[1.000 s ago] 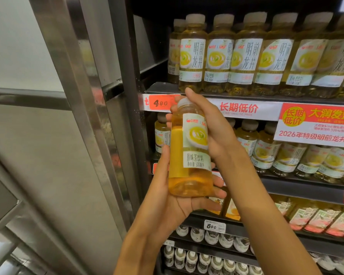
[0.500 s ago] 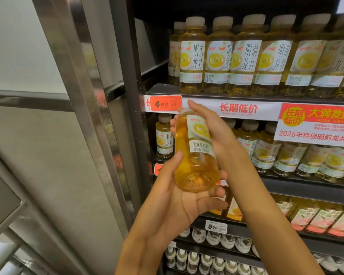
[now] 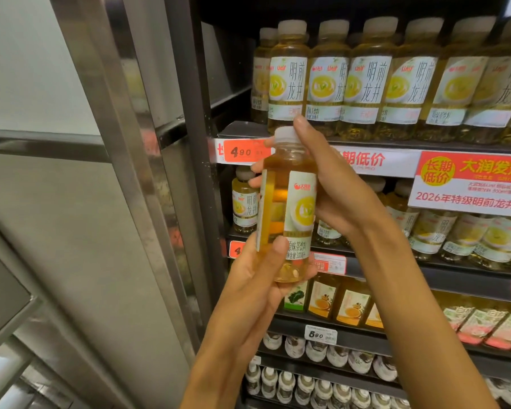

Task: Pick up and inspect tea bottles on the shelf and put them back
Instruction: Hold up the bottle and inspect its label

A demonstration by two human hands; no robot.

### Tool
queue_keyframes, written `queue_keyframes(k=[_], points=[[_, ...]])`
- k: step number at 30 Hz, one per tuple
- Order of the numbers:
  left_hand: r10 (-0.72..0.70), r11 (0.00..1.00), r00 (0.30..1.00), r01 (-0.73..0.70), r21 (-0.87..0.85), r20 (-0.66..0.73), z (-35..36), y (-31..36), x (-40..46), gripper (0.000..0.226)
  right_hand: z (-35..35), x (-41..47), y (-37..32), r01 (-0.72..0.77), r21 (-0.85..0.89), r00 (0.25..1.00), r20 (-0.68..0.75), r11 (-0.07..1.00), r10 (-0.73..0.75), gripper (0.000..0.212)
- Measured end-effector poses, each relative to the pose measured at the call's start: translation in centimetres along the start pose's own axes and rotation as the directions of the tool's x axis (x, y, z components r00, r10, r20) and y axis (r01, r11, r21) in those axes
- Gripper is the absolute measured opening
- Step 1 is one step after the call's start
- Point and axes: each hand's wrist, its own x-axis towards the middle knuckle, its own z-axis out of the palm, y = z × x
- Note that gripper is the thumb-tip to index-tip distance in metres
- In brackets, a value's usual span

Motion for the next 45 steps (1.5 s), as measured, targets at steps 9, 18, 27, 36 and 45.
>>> queue_keyframes(k=[9, 18, 27, 36, 45], points=[[0.205, 0.808, 0.977, -0.137, 0.573, -0.056, -0.7, -0.3, 0.8, 0.062, 0.5, -1.5, 0.3, 0.252, -0.042, 0.966, 0.078, 0.967, -0.248, 0.045], [0.425, 0.682, 0.903, -0.273, 0.678, -0.063, -2.1, 0.0, 1.7, 0.061, -1.4, -2.4, 1.2, 0.231, 0.021, 0.877, 0.428, 0.973, -0.218, 0.055], [0.257, 0.738, 0.966, -0.21, 0.641, 0.019, -2.2, 0.1, 1.8, 0.061, -1.5, -1.6, 1.1, 0.232, 0.049, 0.9, 0.368, 0.971, -0.234, 0.055], [0.096, 0.841, 0.992, -0.126, 0.526, 0.084, -0.6, -0.4, 1.1, 0.056, -0.4, -0.9, 0.4, 0.178, 0.053, 0.983, 0.043, 0.983, -0.18, 0.042], [0.093, 0.887, 0.992, -0.123, 0.445, 0.088, -0.4, 0.0, 0.5, 0.048, -1.3, 0.0, 0.2, 0.07, 0.2, 0.997, 0.0, 0.977, -0.071, 0.044]])
